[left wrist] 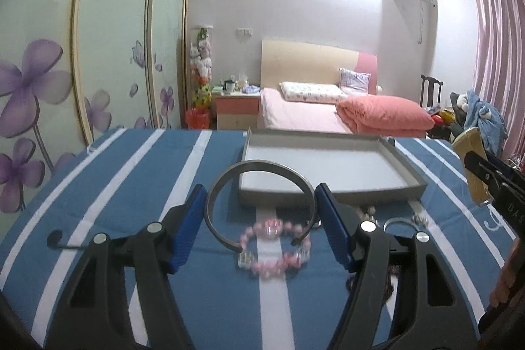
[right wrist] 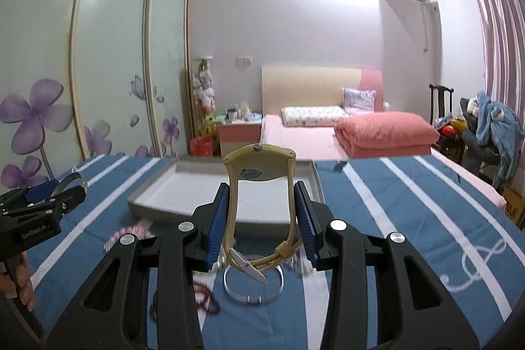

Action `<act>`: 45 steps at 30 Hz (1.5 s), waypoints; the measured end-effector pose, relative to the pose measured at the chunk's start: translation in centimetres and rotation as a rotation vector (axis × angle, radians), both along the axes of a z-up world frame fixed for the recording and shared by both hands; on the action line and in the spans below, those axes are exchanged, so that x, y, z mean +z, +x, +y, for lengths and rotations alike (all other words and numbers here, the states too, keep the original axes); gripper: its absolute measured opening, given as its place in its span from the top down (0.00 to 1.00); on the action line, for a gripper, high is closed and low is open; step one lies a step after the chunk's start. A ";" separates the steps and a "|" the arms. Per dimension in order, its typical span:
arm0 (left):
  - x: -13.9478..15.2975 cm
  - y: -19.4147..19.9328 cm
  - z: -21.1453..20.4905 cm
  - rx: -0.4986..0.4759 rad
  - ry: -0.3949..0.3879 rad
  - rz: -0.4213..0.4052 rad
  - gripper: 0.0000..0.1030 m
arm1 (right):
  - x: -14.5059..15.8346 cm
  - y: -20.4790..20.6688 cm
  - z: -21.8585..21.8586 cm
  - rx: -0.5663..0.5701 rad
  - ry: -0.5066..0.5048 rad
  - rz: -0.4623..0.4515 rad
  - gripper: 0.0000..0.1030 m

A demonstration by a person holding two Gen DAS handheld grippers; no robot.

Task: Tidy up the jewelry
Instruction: 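Carry the cuff into the gray tray and release while the right tool drops the watch there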

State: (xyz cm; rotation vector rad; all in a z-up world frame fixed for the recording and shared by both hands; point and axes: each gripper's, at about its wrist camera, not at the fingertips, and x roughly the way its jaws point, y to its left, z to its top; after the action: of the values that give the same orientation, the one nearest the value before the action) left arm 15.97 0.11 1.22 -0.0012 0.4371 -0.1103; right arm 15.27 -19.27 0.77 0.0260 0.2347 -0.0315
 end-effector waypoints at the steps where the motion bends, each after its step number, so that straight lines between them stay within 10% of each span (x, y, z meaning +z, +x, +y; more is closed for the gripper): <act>1: 0.2 0.4 -0.1 0.000 0.000 -0.006 0.36 | 0.3 0.5 -0.1 0.000 -0.001 -0.016 0.60; 16: 0.6 8.1 -2.2 0.007 0.002 -0.036 0.36 | 1.0 6.2 -1.0 -0.008 -0.007 -0.075 0.60; 38: -5.6 19.0 -4.6 -0.037 -0.032 0.233 0.36 | -4.8 16.8 -0.9 0.039 0.058 0.370 0.60; 45: -6.3 19.8 -3.8 -0.029 -0.067 0.284 0.35 | -4.6 16.6 -1.2 0.029 0.069 0.367 0.40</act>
State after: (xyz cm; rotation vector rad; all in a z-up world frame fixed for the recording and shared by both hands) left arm 35.77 -3.68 -5.11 -0.0775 0.7167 -0.1540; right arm 31.84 -20.51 -3.86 0.0863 0.6033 0.0010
